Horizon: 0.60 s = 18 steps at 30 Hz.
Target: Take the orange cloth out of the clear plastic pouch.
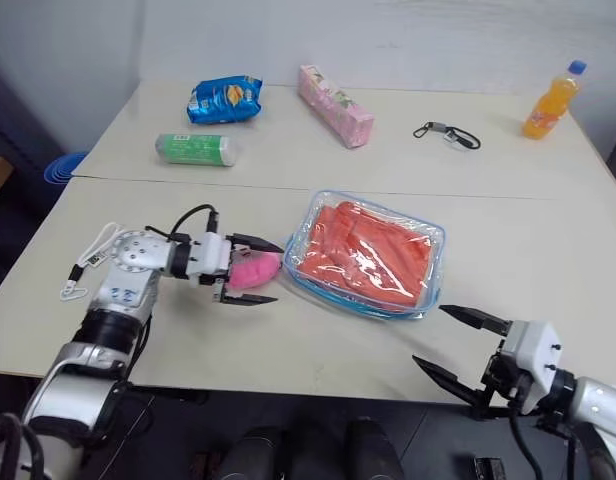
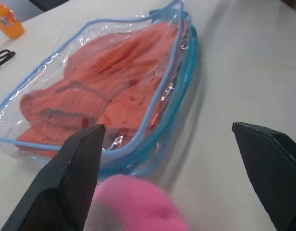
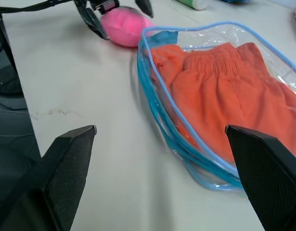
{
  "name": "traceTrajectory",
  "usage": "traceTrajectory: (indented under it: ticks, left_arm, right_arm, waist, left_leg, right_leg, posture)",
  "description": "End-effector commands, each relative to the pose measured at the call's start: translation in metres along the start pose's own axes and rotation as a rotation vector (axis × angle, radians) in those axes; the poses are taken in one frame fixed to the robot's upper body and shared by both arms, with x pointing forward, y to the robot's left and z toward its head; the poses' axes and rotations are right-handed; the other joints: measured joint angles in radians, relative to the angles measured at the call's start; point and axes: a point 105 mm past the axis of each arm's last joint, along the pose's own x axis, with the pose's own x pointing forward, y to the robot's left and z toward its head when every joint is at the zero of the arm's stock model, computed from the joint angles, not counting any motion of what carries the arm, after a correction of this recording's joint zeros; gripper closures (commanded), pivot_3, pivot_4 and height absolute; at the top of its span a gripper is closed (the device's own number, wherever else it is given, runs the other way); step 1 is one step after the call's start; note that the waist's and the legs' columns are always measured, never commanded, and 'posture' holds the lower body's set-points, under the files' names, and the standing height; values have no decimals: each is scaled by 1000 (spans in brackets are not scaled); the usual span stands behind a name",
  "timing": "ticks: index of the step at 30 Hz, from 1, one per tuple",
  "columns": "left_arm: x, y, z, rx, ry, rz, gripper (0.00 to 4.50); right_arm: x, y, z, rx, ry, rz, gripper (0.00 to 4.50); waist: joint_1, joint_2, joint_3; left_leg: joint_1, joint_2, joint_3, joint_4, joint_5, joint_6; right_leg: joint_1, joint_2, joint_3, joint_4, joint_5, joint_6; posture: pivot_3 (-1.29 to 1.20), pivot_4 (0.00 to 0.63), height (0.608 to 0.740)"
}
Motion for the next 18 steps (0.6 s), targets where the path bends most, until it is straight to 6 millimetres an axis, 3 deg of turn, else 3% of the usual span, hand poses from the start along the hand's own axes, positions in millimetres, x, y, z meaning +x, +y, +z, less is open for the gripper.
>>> traceTrajectory:
  ticks: [1, 3, 15, 18]
  left_arm:
    - [4, 6, -2, 61, 10, 3, 234]
    - [9, 2, -5, 61, 3, -42, 624]
    - [27, 10, -6, 81, 2, -42, 4417]
    - [28, 9, -6, 76, -1, -39, 4466]
  right_arm:
    - [5, 7, 8, -58, -31, -16, 0]
    - [8, 12, 5, -55, -31, -27, 0]
    - [11, 13, 1, -80, -40, -68, 0]
    - [16, 18, 3, -85, -49, -39, 0]
  waist:
    - [0, 0, 0]
    - [1, 0, 0]
    - [6, 0, 0]
    - [5, 0, 0]
  left_leg:
    - [0, 0, 0, 0, 0, 0]
    - [0, 0, 0, 0, 0, 0]
    - [0, -1, 0, 1, 0, 0]
    - [0, -1, 0, 1, 0, 0]
  right_leg:
    - [0, 0, 0, 0, 0, 0]
    - [0, 0, 0, 0, 0, 0]
    - [0, 0, 0, 0, 0, 1]
    - [0, 0, -1, 0, 0, 1]
  posture:
    - [0, 150, 740]
    - [0, 150, 740]
    - [0, 150, 740]
    - [0, 150, 740]
